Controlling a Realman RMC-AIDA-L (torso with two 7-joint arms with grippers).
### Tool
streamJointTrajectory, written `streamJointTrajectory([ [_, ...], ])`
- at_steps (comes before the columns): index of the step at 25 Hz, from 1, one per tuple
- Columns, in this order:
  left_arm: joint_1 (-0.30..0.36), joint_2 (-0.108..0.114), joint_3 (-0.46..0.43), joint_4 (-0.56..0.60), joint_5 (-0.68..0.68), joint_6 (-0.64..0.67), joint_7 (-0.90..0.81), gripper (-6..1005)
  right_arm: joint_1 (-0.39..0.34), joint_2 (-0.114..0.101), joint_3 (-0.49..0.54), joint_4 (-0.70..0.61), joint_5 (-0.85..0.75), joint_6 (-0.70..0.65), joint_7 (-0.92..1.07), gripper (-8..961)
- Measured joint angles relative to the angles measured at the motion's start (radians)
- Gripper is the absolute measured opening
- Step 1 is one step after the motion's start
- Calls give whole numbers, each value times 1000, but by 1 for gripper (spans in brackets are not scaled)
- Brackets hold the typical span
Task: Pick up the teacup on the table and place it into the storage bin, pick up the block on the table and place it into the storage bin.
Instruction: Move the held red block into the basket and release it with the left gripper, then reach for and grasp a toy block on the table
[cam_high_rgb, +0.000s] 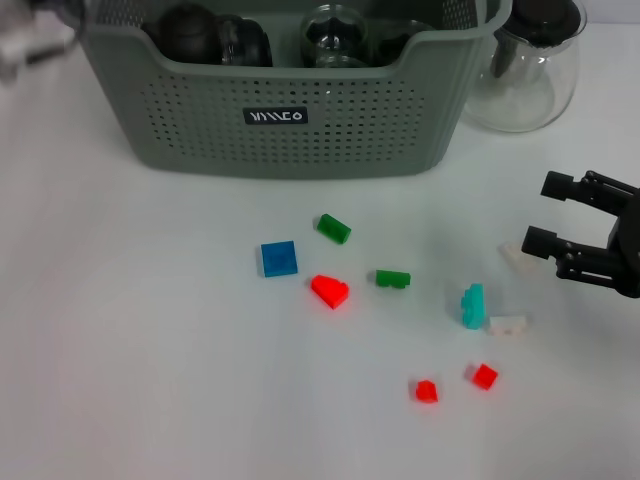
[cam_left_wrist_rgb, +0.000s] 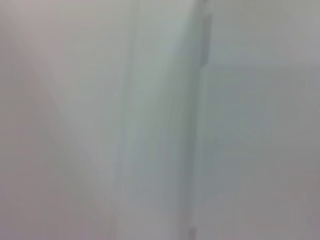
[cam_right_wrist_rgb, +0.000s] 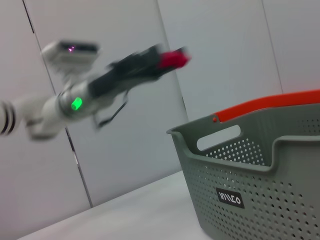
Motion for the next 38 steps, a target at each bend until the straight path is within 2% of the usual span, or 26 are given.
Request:
streamJointTrajectory([
  [1,-20,13,40,28,11,-58,-64,645,0,0,0,0,0,0,0,867],
  [2,-57,50,141,72,43,-177,-198,650,0,0,0,0,0,0,0,867],
  [5,-100,97,276,108,134,-312,-370,663,0,0,0,0,0,0,-3,867],
  [7,-148,124,359,124,271,-384,-513,673,0,0,0,0,0,0,-3,867],
  [8,-174,128,387,128,358,-402,-573,677,0,0,0,0,0,0,-4,868],
  [11,-220,114,413,130,521,-419,-655,691,1,1,3,0,0,0,-6,868],
  [14,-238,85,458,132,640,-465,-713,705,0,2,5,0,0,0,-8,868],
  [18,-239,59,532,129,739,-519,-762,723,0,4,5,0,0,0,-8,867],
  [20,-232,44,530,146,745,-524,-767,732,0,4,5,0,0,0,-8,867],
  [23,-188,23,492,240,672,-514,-753,746,0,4,6,0,0,0,-8,867],
  [25,-112,4,463,345,532,-497,-712,755,0,4,6,0,0,0,-9,867],
  [27,-30,-6,442,413,349,-479,-643,754,1,4,7,0,0,0,-9,867],
  [29,64,-9,413,437,103,-431,-524,754,1,4,7,0,0,0,-9,868],
  [32,157,-18,332,390,-176,-270,-339,753,1,5,8,0,1,0,-9,868],
  [34,188,-21,251,325,-276,-110,-226,753,2,7,8,0,1,0,-9,868],
  [36,212,-21,198,267,-291,21,-119,752,3,8,8,0,0,0,-7,868],
  [38,236,-26,172,229,-235,89,-17,752,4,6,8,0,0,0,-3,867],
])
